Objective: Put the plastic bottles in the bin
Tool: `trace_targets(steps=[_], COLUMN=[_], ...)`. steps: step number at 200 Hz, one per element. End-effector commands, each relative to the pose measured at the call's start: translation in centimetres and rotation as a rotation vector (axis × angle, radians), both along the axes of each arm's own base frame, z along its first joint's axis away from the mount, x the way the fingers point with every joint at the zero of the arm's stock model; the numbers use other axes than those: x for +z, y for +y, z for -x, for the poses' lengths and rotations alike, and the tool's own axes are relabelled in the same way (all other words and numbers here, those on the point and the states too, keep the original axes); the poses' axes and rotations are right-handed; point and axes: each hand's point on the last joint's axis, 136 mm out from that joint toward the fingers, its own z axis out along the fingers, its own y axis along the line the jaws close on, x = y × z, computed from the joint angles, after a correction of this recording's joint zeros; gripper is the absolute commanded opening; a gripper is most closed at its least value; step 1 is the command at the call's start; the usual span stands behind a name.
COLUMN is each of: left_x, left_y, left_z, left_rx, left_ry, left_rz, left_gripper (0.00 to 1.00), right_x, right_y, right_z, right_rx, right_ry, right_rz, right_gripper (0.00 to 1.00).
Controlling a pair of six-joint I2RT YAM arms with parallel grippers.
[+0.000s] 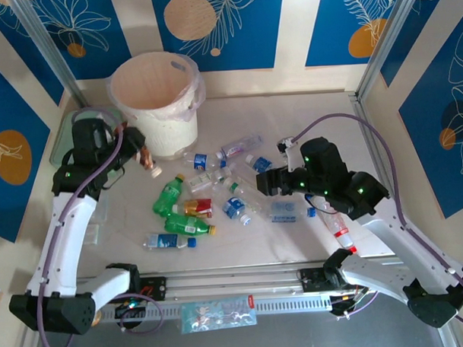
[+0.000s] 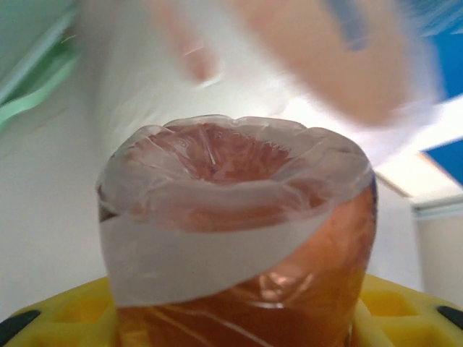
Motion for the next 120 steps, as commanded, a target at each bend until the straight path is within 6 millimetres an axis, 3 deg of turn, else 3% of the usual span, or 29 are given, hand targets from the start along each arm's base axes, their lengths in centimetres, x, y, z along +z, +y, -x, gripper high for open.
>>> trace_targets(steps=[1, 25, 54, 73, 120], left_x=[6.7, 11.6, 14.6, 14.1, 9.2], left_y=[-3.0, -2.8, -3.0, -3.0, -1.4], left_z=[-3.2, -7.4, -13.4, -16.8, -22.2], left_rx=[-0.167, -0.13, -0.077, -0.04, 0.067], left_ry=[-0.229, -0.335, -0.384, -0.38, -0.316], left_rz=[-0.051, -0.088, -0.051, -0.05, -0.168], left_gripper=[0.34, 0.33, 0.32, 0.33, 0.33], right_x=[3.2, 3.4, 3.2, 3.5, 3.4], right_y=[0.4, 1.1, 1.7, 1.7, 0.7], right_z=[-0.4, -0.4, -0.5, -0.3, 0.5], right_rx=[0.01, 0.037, 0.039, 0.041, 0.023], right_ry=[-0.074, -0.05, -0.015, -0.011, 0.008], right_rz=[-0.059, -0.069, -0.081, -0.092, -0.076], right_gripper=[0.73, 0.73, 0.73, 0.73, 0.73])
